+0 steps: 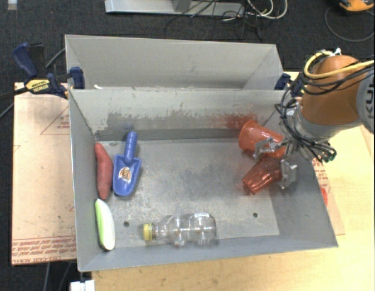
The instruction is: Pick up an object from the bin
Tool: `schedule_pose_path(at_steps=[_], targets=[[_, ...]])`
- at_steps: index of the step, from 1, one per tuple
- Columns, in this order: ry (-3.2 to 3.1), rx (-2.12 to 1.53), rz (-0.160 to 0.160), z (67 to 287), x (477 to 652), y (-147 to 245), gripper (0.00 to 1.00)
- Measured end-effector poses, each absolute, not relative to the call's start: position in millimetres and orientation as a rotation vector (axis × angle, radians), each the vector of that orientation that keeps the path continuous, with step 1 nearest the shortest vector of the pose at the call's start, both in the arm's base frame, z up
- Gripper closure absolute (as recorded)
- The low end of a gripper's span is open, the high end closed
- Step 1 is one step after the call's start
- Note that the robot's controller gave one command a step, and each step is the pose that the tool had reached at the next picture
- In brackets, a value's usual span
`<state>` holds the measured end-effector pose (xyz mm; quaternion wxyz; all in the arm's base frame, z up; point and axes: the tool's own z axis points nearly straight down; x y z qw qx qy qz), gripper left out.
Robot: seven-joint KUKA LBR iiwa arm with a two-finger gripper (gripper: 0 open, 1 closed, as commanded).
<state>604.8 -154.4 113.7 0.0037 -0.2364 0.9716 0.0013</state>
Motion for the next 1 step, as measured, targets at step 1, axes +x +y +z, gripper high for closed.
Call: schedule_pose_path(at_steps=[1], targets=[[3.045, -0.741, 0.004, 113.7, 604.8, -154.4, 1.00]])
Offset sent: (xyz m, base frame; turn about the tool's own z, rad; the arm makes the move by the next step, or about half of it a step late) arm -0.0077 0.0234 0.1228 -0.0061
